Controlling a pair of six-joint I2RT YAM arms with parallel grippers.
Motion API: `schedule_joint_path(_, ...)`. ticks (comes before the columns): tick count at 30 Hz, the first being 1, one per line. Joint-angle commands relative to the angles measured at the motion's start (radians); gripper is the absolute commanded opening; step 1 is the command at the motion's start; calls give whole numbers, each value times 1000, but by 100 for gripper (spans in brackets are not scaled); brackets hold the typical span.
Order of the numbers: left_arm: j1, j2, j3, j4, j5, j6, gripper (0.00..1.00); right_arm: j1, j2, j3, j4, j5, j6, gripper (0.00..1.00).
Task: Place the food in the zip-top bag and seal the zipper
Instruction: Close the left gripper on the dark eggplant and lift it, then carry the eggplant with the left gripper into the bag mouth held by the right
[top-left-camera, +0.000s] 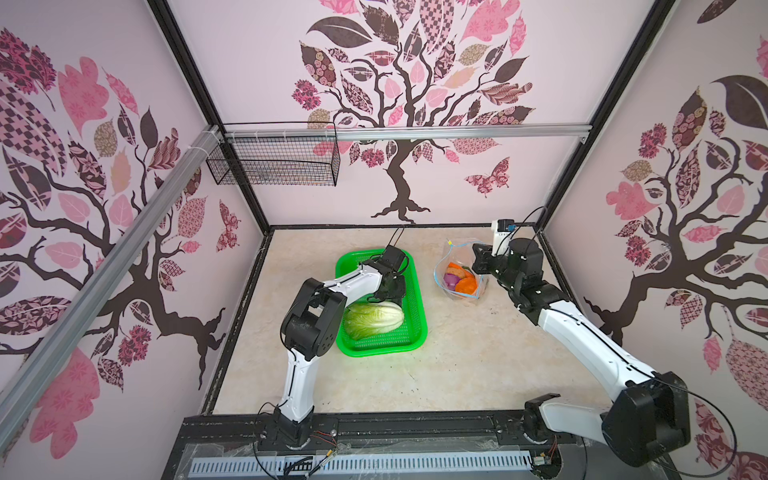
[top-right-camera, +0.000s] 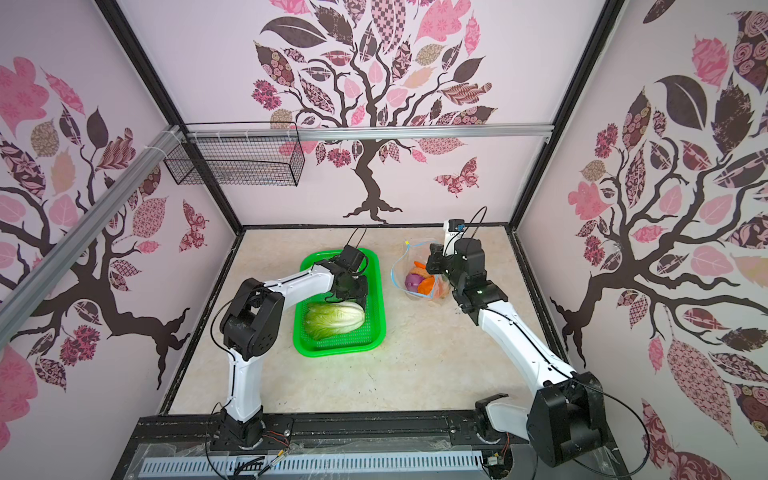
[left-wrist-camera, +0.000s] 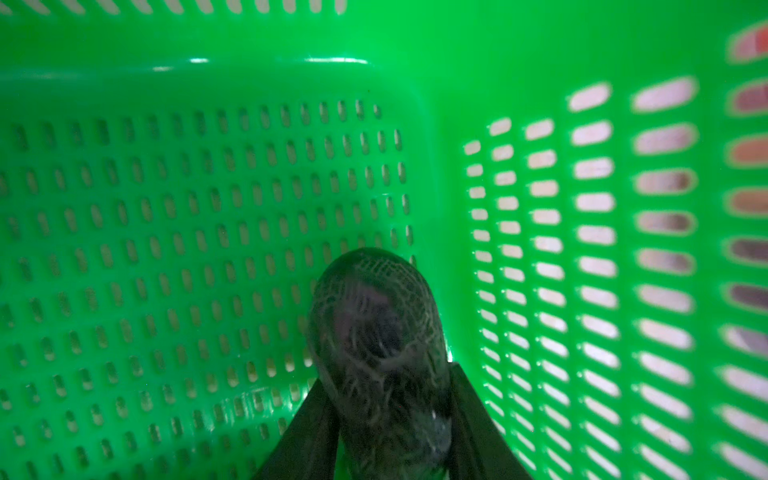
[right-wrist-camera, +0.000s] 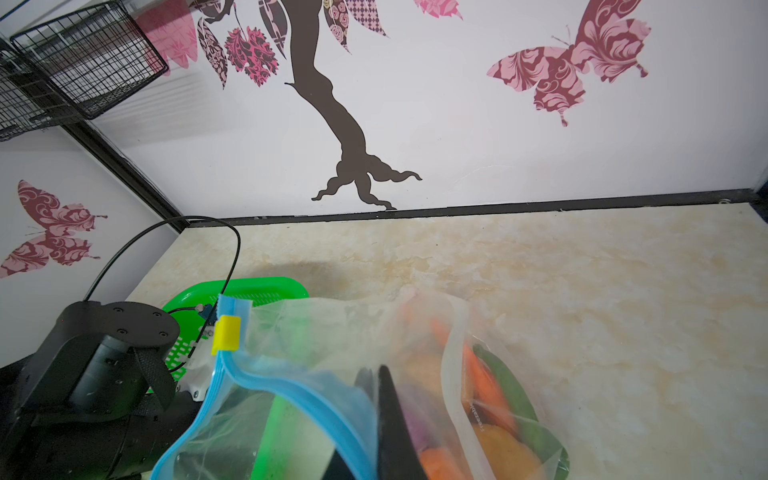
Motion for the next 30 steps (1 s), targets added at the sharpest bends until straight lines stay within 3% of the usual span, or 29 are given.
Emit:
schedule_joint_path(1, 2, 8, 14, -11, -70, 27, 32, -6, -34, 11, 19, 14, -11, 0)
schedule_joint_path(11, 8, -140, -13, 32, -224, 120, 13, -6, -32, 10, 19, 14, -11, 0)
schedule_joint_path(20, 11, -314, -65, 100, -303, 183, 6, -5, -28, 11, 19, 11, -10, 0)
schedule_joint_path(25, 12, -431, -122, 171, -270, 199, 0, -5, -26, 10, 21, 5, -4, 0)
schedule_joint_path(30, 11, -540, -182, 291, -152, 194, 0, -6, -30, 7, 25, 5, 14, 0)
